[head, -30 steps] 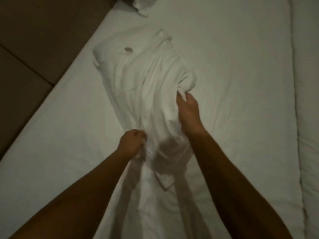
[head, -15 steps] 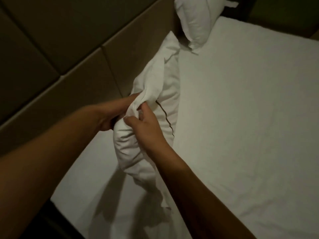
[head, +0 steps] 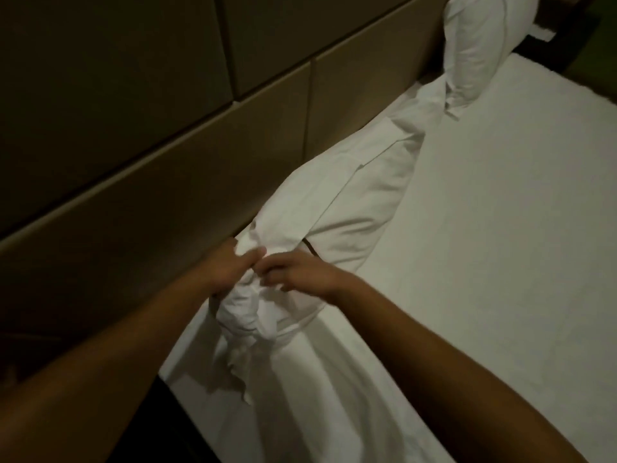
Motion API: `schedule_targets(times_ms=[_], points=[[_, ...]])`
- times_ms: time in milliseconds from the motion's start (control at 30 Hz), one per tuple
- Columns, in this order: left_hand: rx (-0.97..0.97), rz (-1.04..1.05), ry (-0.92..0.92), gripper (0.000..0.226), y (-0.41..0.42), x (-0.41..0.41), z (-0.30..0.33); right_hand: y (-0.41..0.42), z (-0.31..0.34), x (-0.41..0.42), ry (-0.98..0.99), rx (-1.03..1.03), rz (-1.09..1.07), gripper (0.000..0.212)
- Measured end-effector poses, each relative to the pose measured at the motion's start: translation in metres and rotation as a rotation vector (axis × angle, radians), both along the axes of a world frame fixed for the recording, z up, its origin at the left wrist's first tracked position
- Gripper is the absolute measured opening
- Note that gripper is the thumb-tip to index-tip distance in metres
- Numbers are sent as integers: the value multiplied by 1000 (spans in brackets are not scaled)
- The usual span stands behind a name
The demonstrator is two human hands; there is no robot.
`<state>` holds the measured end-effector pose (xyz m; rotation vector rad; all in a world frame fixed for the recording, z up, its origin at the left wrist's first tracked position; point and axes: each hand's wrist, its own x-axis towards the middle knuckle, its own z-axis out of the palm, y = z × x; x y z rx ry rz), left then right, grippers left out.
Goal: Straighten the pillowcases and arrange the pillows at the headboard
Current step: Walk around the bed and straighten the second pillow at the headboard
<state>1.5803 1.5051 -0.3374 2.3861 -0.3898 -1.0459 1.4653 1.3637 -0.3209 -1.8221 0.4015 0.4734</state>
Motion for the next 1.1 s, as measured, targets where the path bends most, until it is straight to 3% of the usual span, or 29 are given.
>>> schedule_targets(times_ms=[100,167,300,367,567,600,700,800,867,933,1000,1100], points=[[89,-155,-227,65,3,-7,-20,-56,11,24,-42,-43,-528,13],[129,-284,-310,60,2,-7,-13,-89,24,48,-74,-228,-758,24],[209,-583,-402,54,4,3,17,-137,46,92,-5,-555,-745,85],[248,-645,-375,62,14,16,33,-158,47,107,-15,-642,-779,95],[658,-554,-177,72,86,42,31,-160,11,111,148,-477,-891,111],[674,-524,-168,72,94,43,26,-157,6,112,126,-483,-885,104],[635,-476,-164,75,105,46,21,-153,-4,121,12,-316,-860,47],[674,-516,-163,69,113,54,39,-146,9,134,48,-242,-745,43],[733,-507,-140,67,127,69,56,-135,27,149,-56,-193,-767,38],[820,-512,-154,63,144,81,73,-121,43,161,-188,-113,-801,17],[906,-520,-242,54,160,75,80,-99,42,168,-180,-97,-719,5],[938,-492,-493,51,178,44,58,-75,9,173,-8,-103,-693,18]])
